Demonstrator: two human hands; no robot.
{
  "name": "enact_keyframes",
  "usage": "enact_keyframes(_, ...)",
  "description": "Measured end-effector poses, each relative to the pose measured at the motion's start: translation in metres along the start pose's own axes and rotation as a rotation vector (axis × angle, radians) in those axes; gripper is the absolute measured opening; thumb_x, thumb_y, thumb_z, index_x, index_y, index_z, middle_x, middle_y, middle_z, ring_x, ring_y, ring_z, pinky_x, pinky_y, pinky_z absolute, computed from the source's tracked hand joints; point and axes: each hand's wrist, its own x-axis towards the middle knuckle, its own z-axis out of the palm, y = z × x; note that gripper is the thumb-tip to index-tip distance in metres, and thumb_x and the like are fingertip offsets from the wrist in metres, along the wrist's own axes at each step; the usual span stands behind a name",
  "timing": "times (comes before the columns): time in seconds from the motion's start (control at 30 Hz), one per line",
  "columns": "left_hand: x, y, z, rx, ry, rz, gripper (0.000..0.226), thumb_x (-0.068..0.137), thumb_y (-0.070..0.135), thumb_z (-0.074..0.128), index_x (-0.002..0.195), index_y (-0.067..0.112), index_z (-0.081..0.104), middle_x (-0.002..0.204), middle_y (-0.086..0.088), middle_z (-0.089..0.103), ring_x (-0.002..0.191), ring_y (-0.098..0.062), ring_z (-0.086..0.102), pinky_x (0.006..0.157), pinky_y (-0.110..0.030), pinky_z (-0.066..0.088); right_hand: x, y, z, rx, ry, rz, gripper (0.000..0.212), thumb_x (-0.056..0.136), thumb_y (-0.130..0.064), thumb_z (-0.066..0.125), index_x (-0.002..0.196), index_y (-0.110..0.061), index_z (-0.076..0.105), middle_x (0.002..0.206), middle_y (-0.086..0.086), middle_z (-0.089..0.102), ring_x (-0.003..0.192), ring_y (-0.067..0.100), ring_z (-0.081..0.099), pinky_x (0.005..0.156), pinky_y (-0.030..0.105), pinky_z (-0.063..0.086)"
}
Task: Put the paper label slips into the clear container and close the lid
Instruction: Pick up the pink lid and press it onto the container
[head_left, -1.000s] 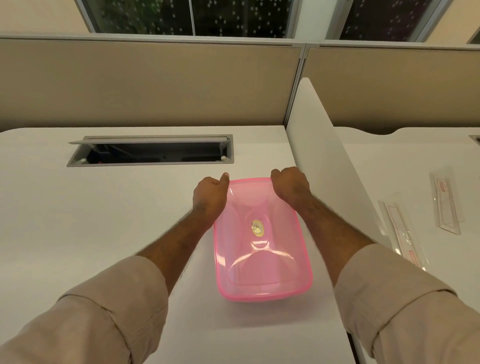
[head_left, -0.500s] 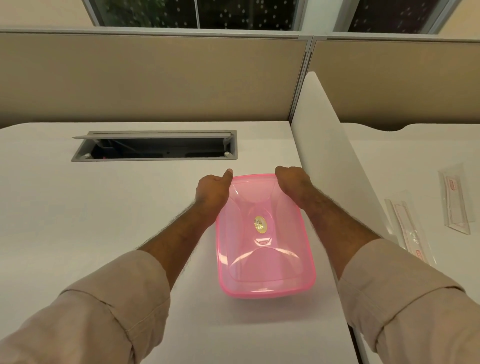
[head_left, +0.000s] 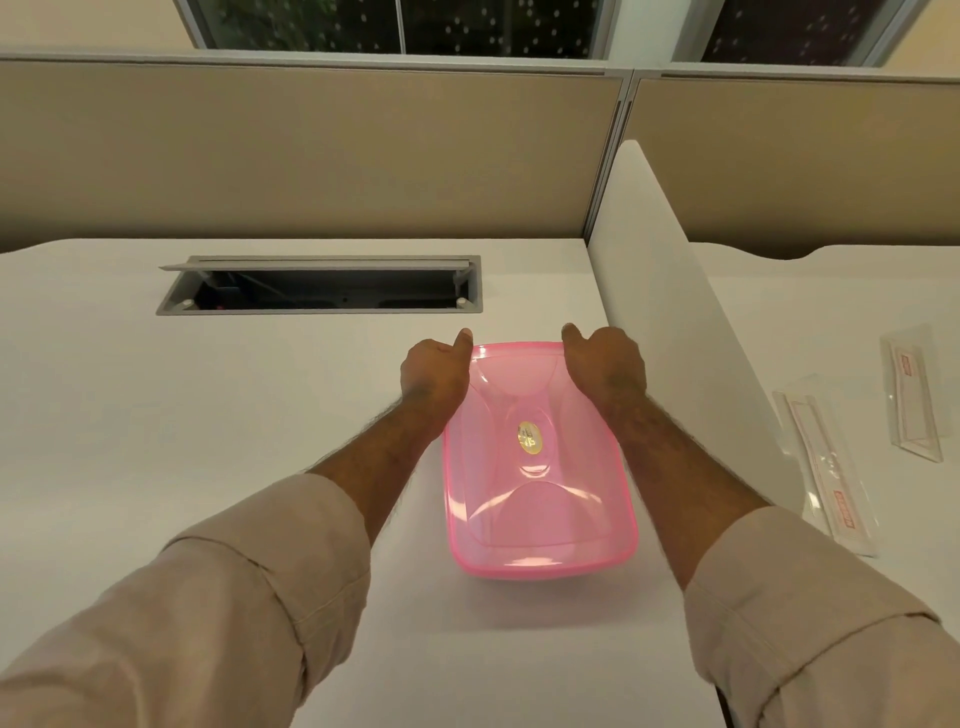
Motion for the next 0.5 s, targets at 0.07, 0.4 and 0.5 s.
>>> enact_keyframes(0.07,0.0,0.0,0.0,0.018,0.005,0.007,0.05,0.098,0.046,0.05,0.058,0.015,0.048,0.059,0.0,0.05,0.055,-0.014,0.048,0.065,-0.029,0.042,-0.016,0.005,-0.005,-0.043,0.031,-0.033,0.063,0.095,-0.055,0.037,0.109,0.0,0.064,0.116,0.018,0.066,0.107,0.037,0.061,0.083,0.036,0.046)
enact_keyframes(0.4,0.005,-0.003,0.001,0.03,-0.009,-0.002,0.052,0.096,0.048,0.049,0.057,0.014,0.048,0.057,0.0,0.05,0.054,-0.014,0.049,0.055,-0.026,0.038,-0.147,0.087,-0.027,0.132,-0.05,0.069,0.068,0.092,-0.067,0.032,0.073,-0.005,0.054,0.069,0.005,0.059,0.07,0.028,0.059,0.067,0.036,0.045)
enact_keyframes(0.5,0.005,-0.003,0.001,0.041,-0.02,-0.008,0.052,0.097,0.049,0.048,0.059,0.013,0.049,0.061,-0.001,0.053,0.056,-0.015,0.051,0.051,-0.025,0.036,-0.163,0.098,-0.027,0.208,-0.08,0.07,0.078,0.091,-0.068,0.03,0.072,0.003,0.054,0.065,0.008,0.059,0.064,0.026,0.054,0.062,0.034,0.042)
